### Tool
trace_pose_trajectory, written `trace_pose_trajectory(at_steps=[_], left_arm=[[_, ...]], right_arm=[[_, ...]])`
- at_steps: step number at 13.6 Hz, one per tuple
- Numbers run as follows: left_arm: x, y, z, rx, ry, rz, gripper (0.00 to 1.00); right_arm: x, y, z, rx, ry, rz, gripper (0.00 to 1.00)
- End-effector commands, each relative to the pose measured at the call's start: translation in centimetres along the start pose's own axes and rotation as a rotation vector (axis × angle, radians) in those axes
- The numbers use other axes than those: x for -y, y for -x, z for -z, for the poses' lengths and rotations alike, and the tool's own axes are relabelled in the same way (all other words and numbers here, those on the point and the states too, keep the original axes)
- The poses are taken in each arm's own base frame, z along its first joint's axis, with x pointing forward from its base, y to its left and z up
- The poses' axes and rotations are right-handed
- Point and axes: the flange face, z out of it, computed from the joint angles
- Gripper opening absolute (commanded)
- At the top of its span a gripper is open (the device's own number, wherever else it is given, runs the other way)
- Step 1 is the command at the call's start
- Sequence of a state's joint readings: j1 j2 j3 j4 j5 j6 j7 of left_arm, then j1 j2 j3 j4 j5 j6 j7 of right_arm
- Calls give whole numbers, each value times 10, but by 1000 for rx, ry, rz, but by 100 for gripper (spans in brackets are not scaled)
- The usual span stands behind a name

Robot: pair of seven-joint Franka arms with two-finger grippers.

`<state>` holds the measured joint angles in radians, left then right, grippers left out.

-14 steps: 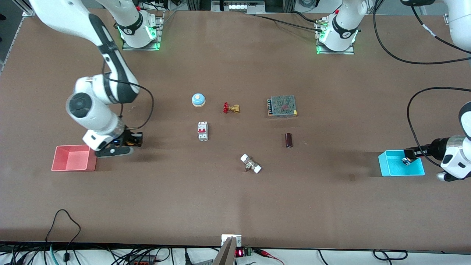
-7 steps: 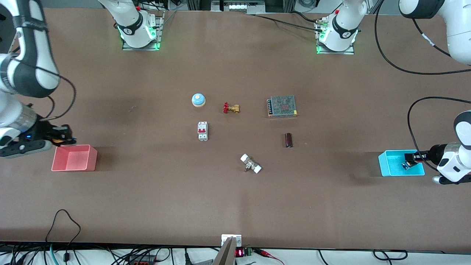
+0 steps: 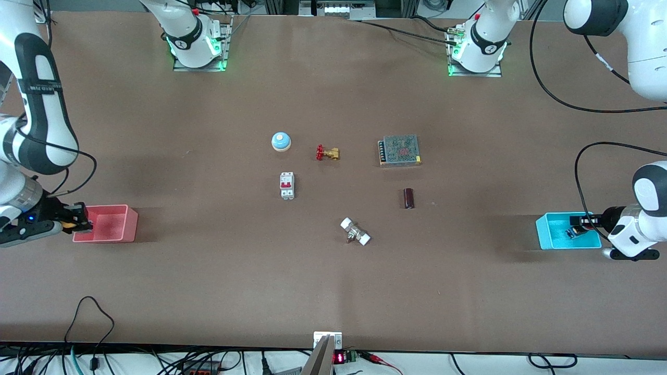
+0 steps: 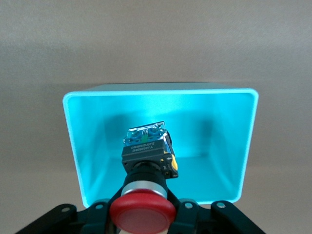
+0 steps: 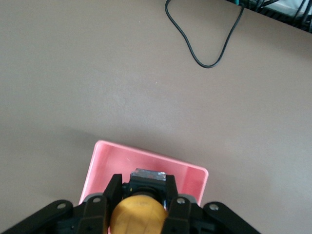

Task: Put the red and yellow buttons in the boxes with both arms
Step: 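Lower and release the yellow button while the left releases the red button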

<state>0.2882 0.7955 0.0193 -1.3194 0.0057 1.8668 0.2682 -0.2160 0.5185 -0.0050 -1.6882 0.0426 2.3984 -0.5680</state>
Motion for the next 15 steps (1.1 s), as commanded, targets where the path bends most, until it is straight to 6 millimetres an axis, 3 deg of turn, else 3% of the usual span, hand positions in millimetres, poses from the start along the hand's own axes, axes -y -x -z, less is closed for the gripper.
trace_pose_trajectory(at_steps=[1,6,9,12,15], left_arm=[[2,-7,-10,18,-29,-40,27],[1,-9,-21,32,-26,-42,30],[2,-11,-27,28,-25,-42,40],[6,-13,-36,17,-23,-37,53],[3,-14,-30,6,-15,-35,83]], right_arm=[[-2,-4,-8,-19,-23,1,22],[0,12,-48,34,-62,-17,22],[-1,18,-63,43,-67,-22,22],[-1,24,-76,46,-65,-23,23],[-4,29,-81,52,-69,-28,23]])
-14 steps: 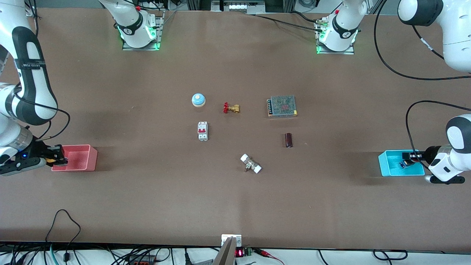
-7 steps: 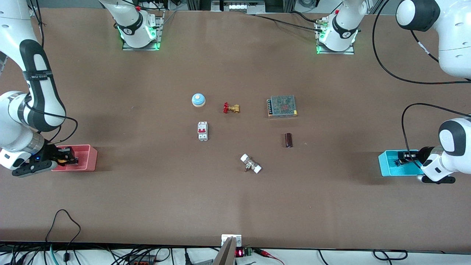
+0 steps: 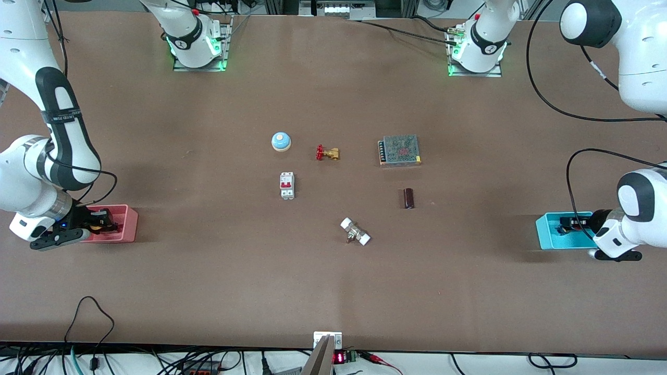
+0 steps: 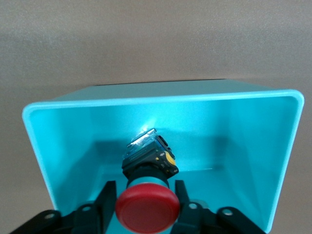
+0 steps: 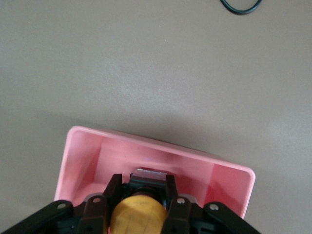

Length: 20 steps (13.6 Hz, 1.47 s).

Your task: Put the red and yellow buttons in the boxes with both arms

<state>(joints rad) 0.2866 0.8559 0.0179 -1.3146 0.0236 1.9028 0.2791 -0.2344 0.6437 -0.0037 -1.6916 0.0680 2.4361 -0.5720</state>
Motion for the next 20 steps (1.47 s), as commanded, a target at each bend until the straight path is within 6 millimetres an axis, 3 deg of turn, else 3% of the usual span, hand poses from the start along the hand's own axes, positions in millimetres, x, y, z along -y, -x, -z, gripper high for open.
trace_pose_trajectory(at_steps=[1,4,5,6,8,11,14,15,17,18,20], left_arm=[[3,-4,11,-21,-2,-12,100],[-2,-2,42,-59,-10,-19,100],[-7,2,71,-97,-20,-19,100],[-15,5,94,-126,-21,-26,100],[-27,13,132,-182,-12,-35,100],[-62,28,185,-233,-5,-59,100],[-107,48,220,-206,35,21,100],[-118,54,230,-218,36,10,100],[-136,65,253,-244,38,16,100],[-147,73,264,-244,41,23,100],[-169,90,290,-256,31,22,100]], right_arm=[[-3,3,-1,-18,-12,9,24],[-3,4,-5,-13,-13,8,25],[-3,4,-5,-13,-13,8,26],[-3,5,-6,-12,-14,8,35],[-3,5,-7,-11,-15,8,44],[-3,5,-7,-11,-15,8,48],[-3,5,-7,-11,-15,8,55],[-3,5,-6,-12,-14,8,63],[-4,4,-5,-15,-13,7,95],[-3,2,1,-22,-10,10,100],[-4,-2,20,-39,0,13,100]])
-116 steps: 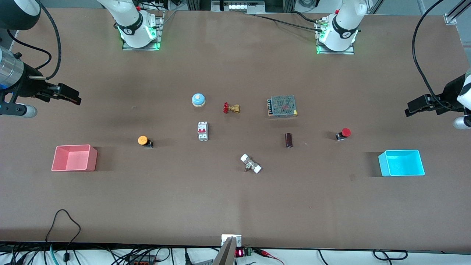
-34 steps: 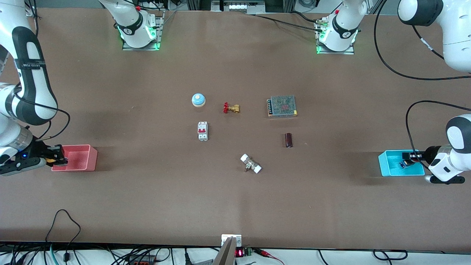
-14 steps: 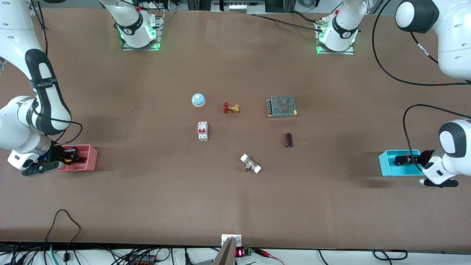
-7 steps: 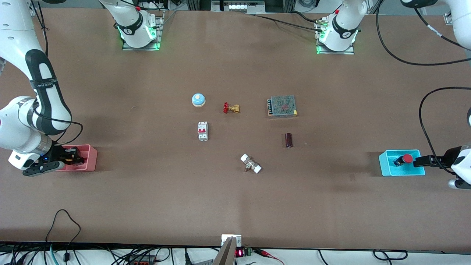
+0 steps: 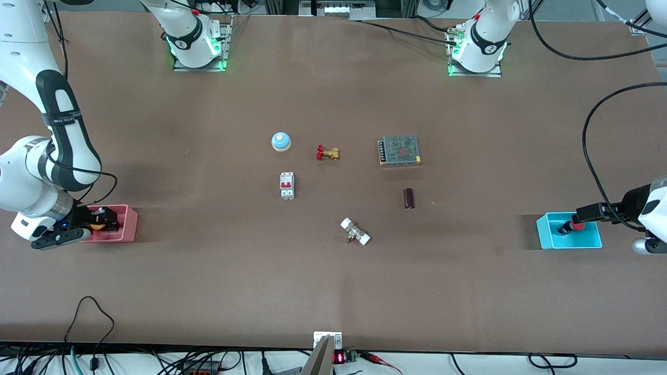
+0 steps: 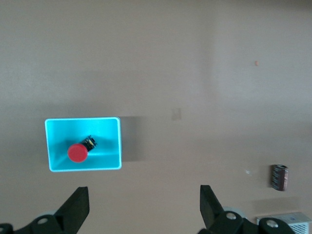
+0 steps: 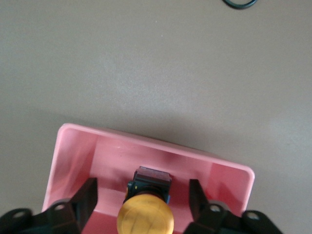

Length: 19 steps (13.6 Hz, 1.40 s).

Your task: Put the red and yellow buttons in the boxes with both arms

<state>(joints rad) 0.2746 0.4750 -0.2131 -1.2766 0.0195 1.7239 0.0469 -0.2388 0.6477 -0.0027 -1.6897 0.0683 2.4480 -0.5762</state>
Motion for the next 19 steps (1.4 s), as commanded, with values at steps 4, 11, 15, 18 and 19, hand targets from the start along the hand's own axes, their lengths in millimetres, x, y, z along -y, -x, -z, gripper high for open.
trace_pose_trajectory(at_steps=[4,11,15,18,19], left_arm=[[-44,41,65,6,-19,14,100],[-54,75,73,-17,-67,38,100],[-54,90,80,-41,-64,41,100],[-56,89,78,-39,-64,43,100],[-56,89,79,-39,-64,43,100]], right_arm=[[15,-7,105,7,-44,32,100],[153,-16,320,74,1,-168,100],[195,-7,363,90,-22,-140,100],[210,-11,362,93,-8,-171,100],[213,-12,360,97,-8,-190,100]])
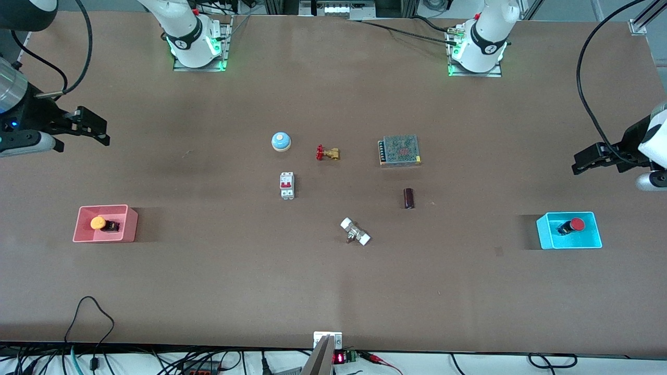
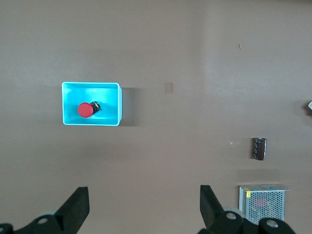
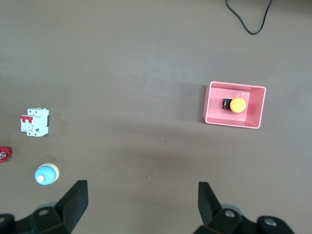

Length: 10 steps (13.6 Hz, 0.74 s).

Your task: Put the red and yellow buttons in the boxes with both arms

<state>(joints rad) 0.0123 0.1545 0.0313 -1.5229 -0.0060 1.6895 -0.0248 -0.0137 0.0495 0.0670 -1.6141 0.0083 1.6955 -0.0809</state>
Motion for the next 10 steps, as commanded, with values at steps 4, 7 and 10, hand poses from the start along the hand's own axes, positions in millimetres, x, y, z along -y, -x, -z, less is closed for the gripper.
trace_pose_trajectory(at_steps=[4,7,10], left_arm=[[7,3,11,-25,10,20,100],[5,6,29,-28,3,13,100],[8,5,30,-31,11,7,100]], right_arm=[[10,-2,-2,13,11,-24,100],[8,-2,-2,16,9,-30,100],[8,-2,-2,16,8,-30,100]])
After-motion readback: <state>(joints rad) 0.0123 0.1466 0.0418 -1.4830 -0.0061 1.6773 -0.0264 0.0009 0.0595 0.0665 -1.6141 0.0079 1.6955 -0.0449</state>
